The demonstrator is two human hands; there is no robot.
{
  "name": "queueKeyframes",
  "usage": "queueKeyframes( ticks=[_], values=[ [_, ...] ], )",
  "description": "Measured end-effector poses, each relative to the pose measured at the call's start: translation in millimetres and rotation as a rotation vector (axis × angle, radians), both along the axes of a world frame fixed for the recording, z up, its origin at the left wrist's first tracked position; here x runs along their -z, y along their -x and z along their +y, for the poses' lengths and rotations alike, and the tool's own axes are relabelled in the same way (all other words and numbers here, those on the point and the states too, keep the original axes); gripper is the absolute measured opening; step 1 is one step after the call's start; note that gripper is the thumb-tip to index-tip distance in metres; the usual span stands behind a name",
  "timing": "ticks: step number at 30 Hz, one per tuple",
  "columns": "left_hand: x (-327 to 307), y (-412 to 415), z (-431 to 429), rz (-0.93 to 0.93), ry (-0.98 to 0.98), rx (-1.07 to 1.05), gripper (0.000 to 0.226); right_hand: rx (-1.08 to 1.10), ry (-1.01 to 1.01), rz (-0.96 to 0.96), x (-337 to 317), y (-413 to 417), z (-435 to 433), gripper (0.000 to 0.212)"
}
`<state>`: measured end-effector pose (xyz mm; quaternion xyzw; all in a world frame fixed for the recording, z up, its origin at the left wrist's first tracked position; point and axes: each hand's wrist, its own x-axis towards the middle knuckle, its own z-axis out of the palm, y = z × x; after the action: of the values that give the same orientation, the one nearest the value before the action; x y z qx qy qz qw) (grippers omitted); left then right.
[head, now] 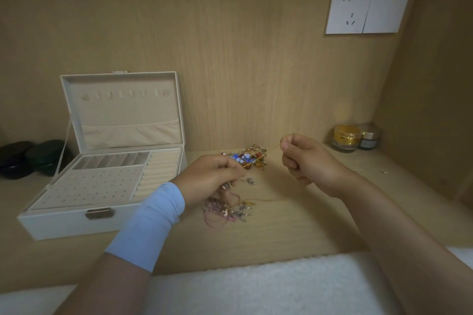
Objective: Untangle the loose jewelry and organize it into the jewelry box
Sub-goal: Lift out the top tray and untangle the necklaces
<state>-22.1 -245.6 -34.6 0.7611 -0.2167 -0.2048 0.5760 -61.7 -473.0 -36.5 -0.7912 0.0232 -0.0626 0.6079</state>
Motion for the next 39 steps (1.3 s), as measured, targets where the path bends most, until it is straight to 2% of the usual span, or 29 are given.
queueKeyframes(
  ticks=[4,8,11,14,15,16,18,20,22,27,32,35,37,39],
  values=[
    [-1.6,-1.9,3.9,0.071,0.042,0.038,0.014,0.054,0.383,0.029,4.9,0.5,-12.1,0.02],
    [-0.3,1.1,1.0,0.163,0.243,0.121,0.025,-0.037,0.695,0.147,14.4,-2.3,-15.5,0.02],
    [4.3,2.2,-4.3,0.184,0.308,0.137,0.032,-0.117,0.809,0.212,15.6,-0.9,-10.9,0.017],
    [8.3,2.8,-10.2,0.183,0.324,0.116,0.033,-0.155,0.855,0.185,13.8,0.6,-7.3,0.011],
    [9.1,3.0,-11.8,0.187,0.337,0.113,0.033,-0.142,0.857,0.148,12.5,1.5,-5.0,0.006],
    [9.5,3.1,-12.8,0.193,0.351,0.115,0.032,-0.119,0.825,0.105,11.8,1.5,-1.3,0.009],
    [9.5,3.5,-14.0,0.189,0.363,0.133,0.032,-0.145,0.586,0.045,9.1,3.1,9.8,0.023],
    [9.2,3.7,-14.5,0.167,0.351,0.164,0.032,-0.315,0.297,0.043,5.7,6.5,22.0,0.032],
    [7.3,3.1,-14.1,0.151,0.335,0.186,0.033,-0.454,0.149,0.089,4.7,9.4,26.5,0.024],
    [-0.3,2.8,-8.8,0.053,0.237,0.155,0.029,-0.396,0.168,0.14,4.6,9.0,19.2,0.009],
    [5.2,-4.3,-2.5,-0.157,0.078,-0.063,0.023,-0.349,0.218,0.198,1.7,9.8,10.3,0.01],
    [14.0,-9.3,2.3,-0.344,-0.221,0.003,0.022,-0.246,0.273,0.244,-1.1,9.7,3.7,0.012],
    [18.5,-9.2,2.0,-0.457,-0.463,0.089,0.018,-0.144,0.45,0.239,-1.7,9.0,-0.4,0.017],
    [18.6,-6.9,-0.2,-0.523,-0.606,0.12,0.019,-0.092,0.65,0.238,-0.8,8.0,-3.9,0.023]
  ],
)
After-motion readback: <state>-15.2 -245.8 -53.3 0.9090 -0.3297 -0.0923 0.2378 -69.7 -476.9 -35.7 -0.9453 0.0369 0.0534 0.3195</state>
